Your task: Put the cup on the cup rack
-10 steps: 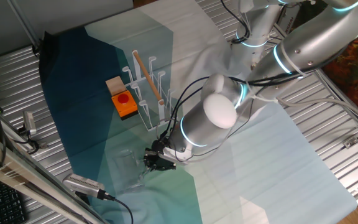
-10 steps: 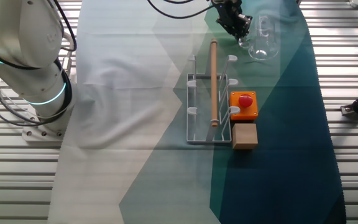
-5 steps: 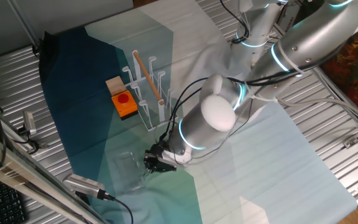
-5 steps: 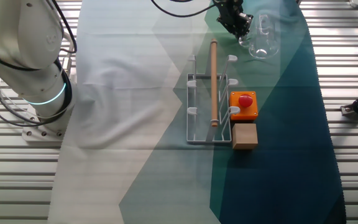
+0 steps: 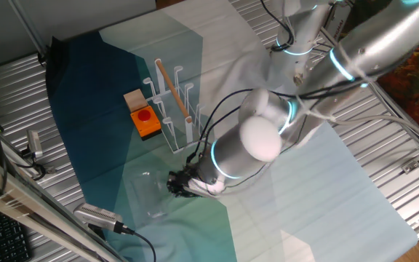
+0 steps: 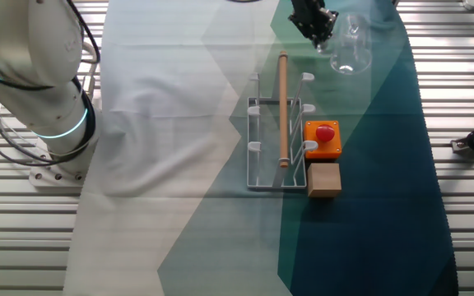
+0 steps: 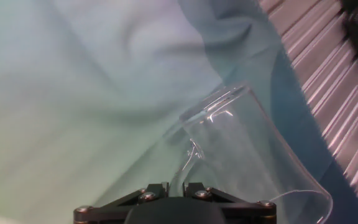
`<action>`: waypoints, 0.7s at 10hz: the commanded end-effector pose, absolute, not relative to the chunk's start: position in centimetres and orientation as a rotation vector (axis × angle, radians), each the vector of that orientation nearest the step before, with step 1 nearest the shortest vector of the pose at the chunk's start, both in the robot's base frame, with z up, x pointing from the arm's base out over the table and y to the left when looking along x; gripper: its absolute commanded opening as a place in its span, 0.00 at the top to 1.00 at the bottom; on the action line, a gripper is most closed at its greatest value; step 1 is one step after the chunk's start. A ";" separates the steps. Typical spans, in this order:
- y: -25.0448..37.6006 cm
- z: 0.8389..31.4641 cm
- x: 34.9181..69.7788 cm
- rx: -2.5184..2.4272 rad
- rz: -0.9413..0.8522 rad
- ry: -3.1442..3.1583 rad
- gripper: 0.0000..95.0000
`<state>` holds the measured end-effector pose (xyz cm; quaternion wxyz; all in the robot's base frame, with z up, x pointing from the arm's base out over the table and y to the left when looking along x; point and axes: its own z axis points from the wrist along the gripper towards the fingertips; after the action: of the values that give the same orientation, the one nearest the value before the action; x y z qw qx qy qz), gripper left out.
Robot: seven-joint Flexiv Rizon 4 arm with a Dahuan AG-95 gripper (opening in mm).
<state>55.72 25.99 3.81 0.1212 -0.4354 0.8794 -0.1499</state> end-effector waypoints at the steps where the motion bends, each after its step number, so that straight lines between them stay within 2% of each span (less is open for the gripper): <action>1: 26.1 2.8 56.5 -1.264 -0.390 2.610 1.00; 7: 26.1 2.8 56.5 -1.273 -0.354 2.645 1.00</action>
<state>56.50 26.04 2.67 0.0974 -0.4281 0.8905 -0.1197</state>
